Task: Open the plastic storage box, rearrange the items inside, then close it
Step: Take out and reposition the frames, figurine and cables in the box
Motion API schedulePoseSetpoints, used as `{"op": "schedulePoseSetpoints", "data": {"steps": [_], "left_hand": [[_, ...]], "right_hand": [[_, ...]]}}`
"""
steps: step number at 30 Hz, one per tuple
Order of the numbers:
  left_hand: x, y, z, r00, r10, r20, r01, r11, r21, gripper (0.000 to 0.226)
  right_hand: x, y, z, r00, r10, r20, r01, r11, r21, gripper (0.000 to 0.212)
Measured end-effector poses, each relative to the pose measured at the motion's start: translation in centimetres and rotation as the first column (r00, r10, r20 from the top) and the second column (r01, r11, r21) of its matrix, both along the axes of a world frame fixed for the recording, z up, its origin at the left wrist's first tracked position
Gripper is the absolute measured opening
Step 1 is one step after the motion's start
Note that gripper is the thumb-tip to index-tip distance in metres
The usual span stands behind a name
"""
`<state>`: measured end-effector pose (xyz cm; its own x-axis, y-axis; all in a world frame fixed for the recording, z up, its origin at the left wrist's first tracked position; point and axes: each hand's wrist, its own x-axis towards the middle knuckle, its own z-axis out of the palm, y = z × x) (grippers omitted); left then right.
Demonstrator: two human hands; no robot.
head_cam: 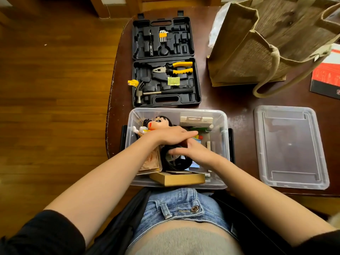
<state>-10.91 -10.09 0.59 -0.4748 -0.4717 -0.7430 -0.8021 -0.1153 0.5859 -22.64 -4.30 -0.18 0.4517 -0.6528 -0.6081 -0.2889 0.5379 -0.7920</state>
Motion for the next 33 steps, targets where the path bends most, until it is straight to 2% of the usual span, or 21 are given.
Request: {"op": "schedulePoseSetpoints", "data": {"steps": [2,4,9,11,13,14,16,19,21,25,29,33], "left_hand": [[-0.5,0.1,0.1,0.993,-0.106,0.048,0.106,0.994,0.01,0.065],[-0.8,0.2,0.1,0.985,-0.161,0.055,0.159,0.986,0.04,0.065],[-0.6,-0.5,0.4,0.954,-0.276,0.115,0.271,0.961,0.058,0.062],[-0.6,-0.6,0.4,0.939,-0.319,0.125,0.315,0.948,0.053,0.056],[-0.9,-0.5,0.2,0.938,-0.315,0.145,0.311,0.949,0.05,0.051],[-1.0,-0.5,0.1,0.938,-0.311,0.156,0.308,0.95,0.043,0.049],[-1.1,-0.5,-0.1,0.934,-0.317,0.164,0.314,0.948,0.044,0.045],[-1.4,-0.5,-0.2,0.923,-0.337,0.184,0.337,0.941,0.03,0.034],[-1.7,-0.4,-0.2,0.903,-0.363,0.23,0.375,0.927,-0.012,0.02],[-1.9,0.4,-0.4,0.857,-0.391,0.334,0.454,0.882,-0.131,0.045],[-2.3,1.1,-1.0,0.844,-0.387,0.371,0.487,0.843,-0.228,0.05],[-3.3,1.8,-2.3,0.782,-0.422,0.458,0.565,0.79,-0.238,0.051]], "right_hand": [[-1.6,-0.1,0.3,0.999,-0.002,0.052,-0.003,0.995,0.099,0.025],[-2.8,-0.4,0.3,0.998,0.036,-0.052,-0.032,0.996,0.08,0.014],[-3.0,-1.0,-0.6,0.951,-0.006,-0.308,0.033,0.996,0.082,0.023],[-3.0,-1.3,-1.3,0.92,-0.102,-0.377,0.146,0.985,0.09,0.027],[-3.5,-1.6,-2.2,0.835,-0.222,-0.504,0.257,0.966,0.001,0.021],[-3.7,-1.7,-2.7,0.785,-0.238,-0.572,0.249,0.967,-0.061,0.019],[-3.7,-1.9,-3.6,0.75,-0.178,-0.637,0.147,0.984,-0.102,0.028],[-3.0,-2.1,-4.6,0.772,-0.074,-0.632,0.025,0.996,-0.087,0.046],[-2.8,-2.3,-5.1,0.76,-0.027,-0.649,-0.026,0.997,-0.073,0.045],[-2.8,-2.4,-5.5,0.734,0.022,-0.679,-0.023,1.0,0.007,0.026],[-2.3,-2.3,-5.7,0.796,0.004,-0.606,0.024,0.999,0.037,0.025],[-1.8,-1.9,-5.2,0.818,0.035,-0.574,-0.02,0.999,0.032,0.016]]}}
